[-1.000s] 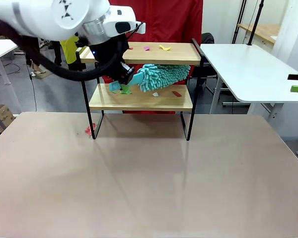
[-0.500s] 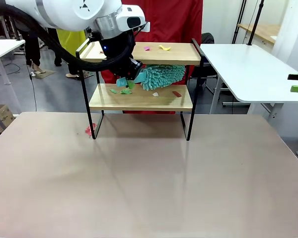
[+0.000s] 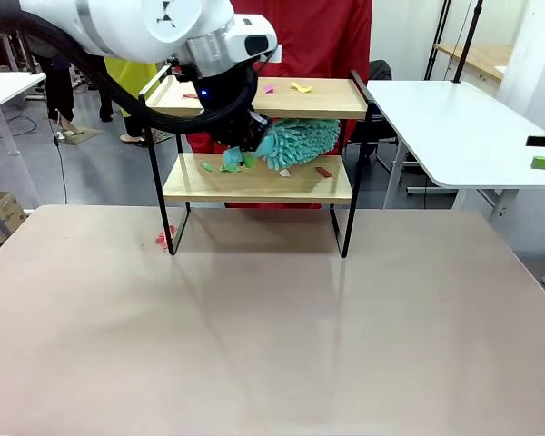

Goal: Clean the shelf.
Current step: Clean the specific section of the Shelf indicated by the human with the Duster.

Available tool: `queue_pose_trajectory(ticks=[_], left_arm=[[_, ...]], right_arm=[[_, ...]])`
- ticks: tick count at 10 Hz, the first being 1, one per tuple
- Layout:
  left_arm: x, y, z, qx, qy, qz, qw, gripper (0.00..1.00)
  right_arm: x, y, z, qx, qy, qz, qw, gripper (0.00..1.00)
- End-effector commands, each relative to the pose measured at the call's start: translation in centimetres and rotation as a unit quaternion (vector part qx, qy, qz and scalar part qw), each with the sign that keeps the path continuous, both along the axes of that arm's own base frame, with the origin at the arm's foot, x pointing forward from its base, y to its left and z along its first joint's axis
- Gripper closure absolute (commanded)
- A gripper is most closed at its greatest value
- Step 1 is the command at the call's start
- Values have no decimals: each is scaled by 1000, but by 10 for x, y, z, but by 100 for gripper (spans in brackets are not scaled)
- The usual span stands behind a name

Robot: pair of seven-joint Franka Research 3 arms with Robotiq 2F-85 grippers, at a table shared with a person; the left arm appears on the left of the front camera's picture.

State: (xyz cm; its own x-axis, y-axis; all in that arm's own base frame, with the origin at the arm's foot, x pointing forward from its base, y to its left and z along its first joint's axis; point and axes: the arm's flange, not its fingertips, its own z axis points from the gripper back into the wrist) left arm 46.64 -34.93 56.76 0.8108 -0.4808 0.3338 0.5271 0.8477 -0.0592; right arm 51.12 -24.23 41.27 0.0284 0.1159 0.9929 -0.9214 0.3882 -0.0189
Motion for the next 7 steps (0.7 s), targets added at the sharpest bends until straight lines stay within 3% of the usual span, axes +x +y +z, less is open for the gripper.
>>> queue_pose_trajectory(ticks=[1,5,7], left_arm=[[3,-29,10,-17,13,28,999,87],[10,-70,14,-33,43,154,987,87],[14,-96,11,-20,36,200,979,87]], right_arm=[[-1,2,2,0,-1,1,1000,0],[-1,2,2,0,-1,1,1000,0],[-1,2,2,0,-1,1,1000,0]])
